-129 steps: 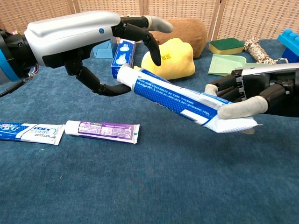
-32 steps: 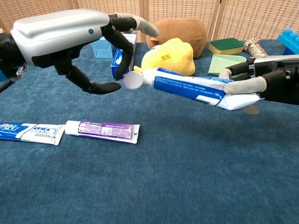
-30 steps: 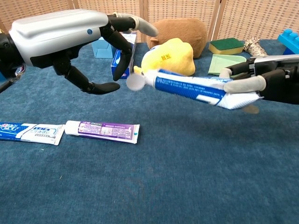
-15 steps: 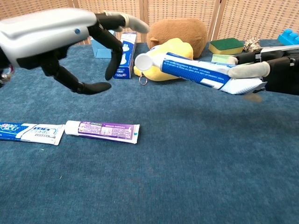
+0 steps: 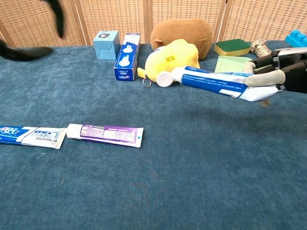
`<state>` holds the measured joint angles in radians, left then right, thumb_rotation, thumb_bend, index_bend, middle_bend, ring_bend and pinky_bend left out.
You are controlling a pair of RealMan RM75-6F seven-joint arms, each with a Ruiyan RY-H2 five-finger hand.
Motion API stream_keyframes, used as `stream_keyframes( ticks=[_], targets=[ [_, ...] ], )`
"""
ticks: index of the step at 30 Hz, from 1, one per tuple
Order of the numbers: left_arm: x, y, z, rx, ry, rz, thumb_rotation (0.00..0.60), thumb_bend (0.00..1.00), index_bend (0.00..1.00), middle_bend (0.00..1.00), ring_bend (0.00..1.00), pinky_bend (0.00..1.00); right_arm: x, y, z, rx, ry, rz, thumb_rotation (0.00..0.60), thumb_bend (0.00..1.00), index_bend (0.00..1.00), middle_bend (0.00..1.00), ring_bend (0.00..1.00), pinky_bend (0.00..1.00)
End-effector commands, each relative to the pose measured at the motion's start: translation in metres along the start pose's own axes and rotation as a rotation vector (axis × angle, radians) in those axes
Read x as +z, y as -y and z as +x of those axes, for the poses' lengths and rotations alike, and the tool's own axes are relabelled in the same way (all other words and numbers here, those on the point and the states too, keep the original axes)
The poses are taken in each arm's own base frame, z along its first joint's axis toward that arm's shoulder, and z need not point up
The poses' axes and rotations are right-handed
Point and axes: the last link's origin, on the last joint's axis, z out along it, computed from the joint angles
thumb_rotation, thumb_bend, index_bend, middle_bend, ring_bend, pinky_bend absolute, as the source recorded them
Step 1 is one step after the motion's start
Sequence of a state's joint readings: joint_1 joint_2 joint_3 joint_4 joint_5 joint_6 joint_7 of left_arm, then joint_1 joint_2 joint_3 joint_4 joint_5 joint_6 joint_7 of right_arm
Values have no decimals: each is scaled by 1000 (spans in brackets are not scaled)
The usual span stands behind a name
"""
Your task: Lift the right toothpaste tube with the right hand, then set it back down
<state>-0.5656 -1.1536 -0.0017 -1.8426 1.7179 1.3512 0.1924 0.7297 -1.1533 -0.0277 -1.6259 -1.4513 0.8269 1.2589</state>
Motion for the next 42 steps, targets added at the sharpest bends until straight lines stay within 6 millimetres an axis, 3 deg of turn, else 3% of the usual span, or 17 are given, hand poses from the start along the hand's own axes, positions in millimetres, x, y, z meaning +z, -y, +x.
stream_keyframes(
  ticks=[1, 13, 18, 21, 26, 34, 38, 42],
  targets=[
    [-23, 15, 11, -1, -11, 92, 600, 316, 450, 65, 0, 91, -3, -3, 7, -44, -24, -12, 600, 640, 810, 678, 649, 513],
    [-104, 63, 25, -12, -9, 417, 600, 316, 423, 53, 0, 82, -18, -18, 31, -213, -102, -46, 600, 598, 664, 575, 456, 266],
    [-140, 79, 27, -25, -24, 559, 600, 317, 416, 49, 0, 79, -35, -27, 52, -281, -178, -56, 573, 533, 442, 400, 260, 219],
    [-148, 81, 27, -32, -34, 579, 600, 317, 401, 48, 0, 78, -41, -32, 58, -295, -218, -41, 512, 459, 325, 272, 118, 197],
    [-153, 82, 24, -36, -29, 595, 600, 316, 361, 39, 0, 70, -51, -36, 66, -313, -267, -29, 468, 312, 198, 157, 15, 176],
    [-161, 83, 19, -53, -14, 636, 600, 317, 278, 37, 0, 62, -72, -31, 77, -387, -459, 81, 471, 243, 179, 144, 11, 176],
    [-170, 86, 15, -31, 12, 673, 600, 317, 293, 58, 0, 64, -85, -31, 75, -525, -589, 109, 599, 241, 216, 174, 60, 185],
    [-181, 87, 11, -9, 37, 716, 600, 318, 294, 72, 0, 63, -99, -34, 72, -691, -670, 94, 600, 256, 272, 180, 72, 187]
  ],
)
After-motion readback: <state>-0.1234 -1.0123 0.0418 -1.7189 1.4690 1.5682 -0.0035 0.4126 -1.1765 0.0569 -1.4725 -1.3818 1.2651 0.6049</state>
